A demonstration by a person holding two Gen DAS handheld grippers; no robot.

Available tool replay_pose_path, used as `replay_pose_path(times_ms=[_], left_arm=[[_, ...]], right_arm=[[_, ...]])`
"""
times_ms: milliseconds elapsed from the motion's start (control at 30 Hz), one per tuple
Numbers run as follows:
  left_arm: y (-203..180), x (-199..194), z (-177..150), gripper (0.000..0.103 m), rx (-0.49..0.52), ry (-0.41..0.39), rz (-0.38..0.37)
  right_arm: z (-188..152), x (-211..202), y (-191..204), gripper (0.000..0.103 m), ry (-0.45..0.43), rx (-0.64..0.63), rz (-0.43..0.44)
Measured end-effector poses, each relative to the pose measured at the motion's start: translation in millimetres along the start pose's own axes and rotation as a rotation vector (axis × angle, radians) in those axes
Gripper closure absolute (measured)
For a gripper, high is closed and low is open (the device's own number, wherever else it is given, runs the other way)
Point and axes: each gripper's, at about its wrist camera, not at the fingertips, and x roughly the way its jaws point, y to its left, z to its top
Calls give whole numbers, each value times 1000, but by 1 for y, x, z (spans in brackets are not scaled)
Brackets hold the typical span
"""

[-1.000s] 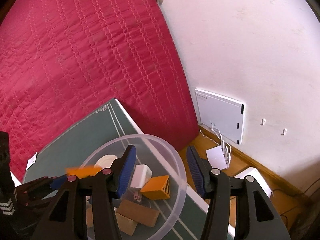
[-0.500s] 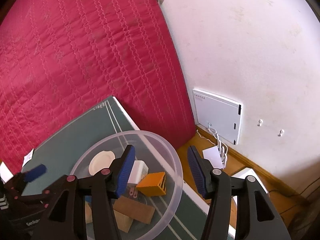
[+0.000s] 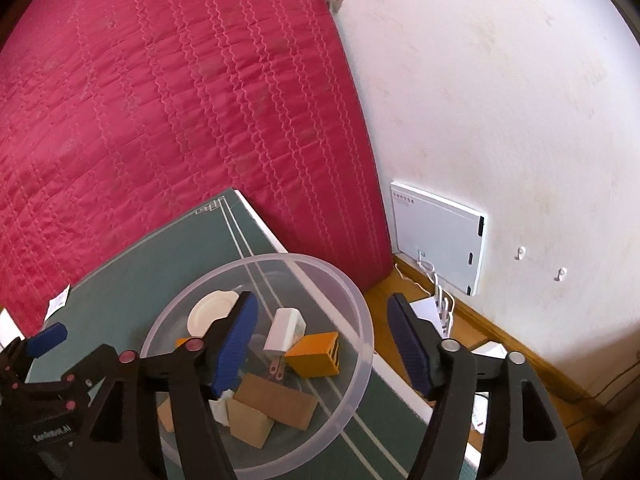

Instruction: Organize rigid objects

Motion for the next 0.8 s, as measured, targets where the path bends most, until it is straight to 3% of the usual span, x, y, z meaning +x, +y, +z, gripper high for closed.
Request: replay_pose_path(times_ms=[400, 633, 800], left_arm=[[10, -12, -9, 1, -14, -22, 63], [14, -23, -12, 1, -23, -46, 82], [15, -31, -16, 1, -23, -55, 82]], right_arm=[[-4, -8, 11, 30, -8, -33, 4], [-11, -17, 18, 7, -21, -73, 15], [-20, -28, 27, 2, -36, -128, 11]])
